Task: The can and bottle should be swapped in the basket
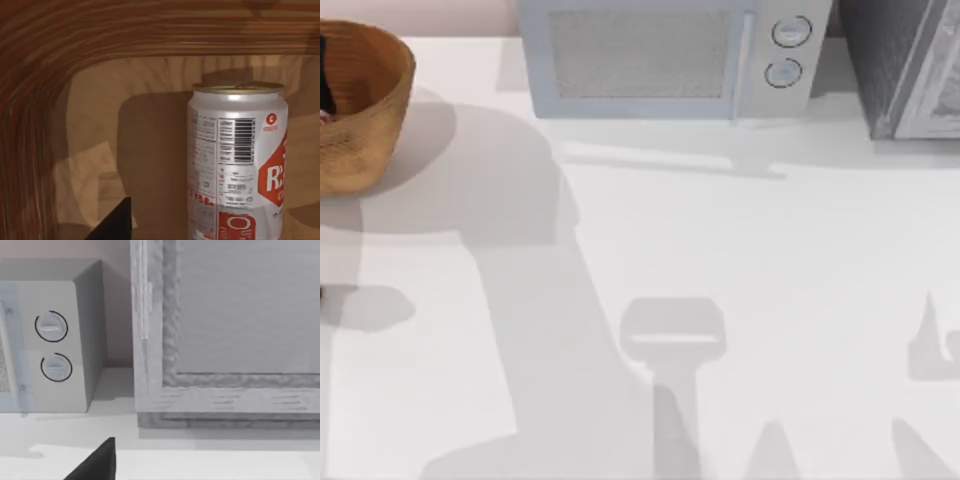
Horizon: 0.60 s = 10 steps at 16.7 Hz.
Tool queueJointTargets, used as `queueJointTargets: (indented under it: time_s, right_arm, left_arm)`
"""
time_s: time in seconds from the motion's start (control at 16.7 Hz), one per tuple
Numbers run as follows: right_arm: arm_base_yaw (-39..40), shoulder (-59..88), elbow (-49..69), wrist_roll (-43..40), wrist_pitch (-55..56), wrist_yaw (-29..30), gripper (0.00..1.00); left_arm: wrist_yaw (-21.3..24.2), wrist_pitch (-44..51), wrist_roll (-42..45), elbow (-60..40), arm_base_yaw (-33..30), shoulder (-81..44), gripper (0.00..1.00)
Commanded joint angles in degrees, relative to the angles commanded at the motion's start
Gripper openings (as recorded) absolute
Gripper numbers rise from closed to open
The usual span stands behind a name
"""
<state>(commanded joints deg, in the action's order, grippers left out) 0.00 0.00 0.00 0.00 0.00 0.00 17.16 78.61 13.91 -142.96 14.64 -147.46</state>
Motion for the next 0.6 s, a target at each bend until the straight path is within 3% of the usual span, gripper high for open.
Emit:
queueJointTargets:
  time_s: [0.3,0.6]
  right_arm:
    - [0.00,0.00,0.00,0.00,0.00,0.00,1.00]
    - [0.00,0.00,0.00,0.00,0.00,0.00,1.00]
  left_arm:
    - [-0.02,-0.79,-0.24,0.55,-0.47,0.06,1.00]
    - [-0.15,-7.98,-1.37,6.74,-1.32,-0.85,1.00]
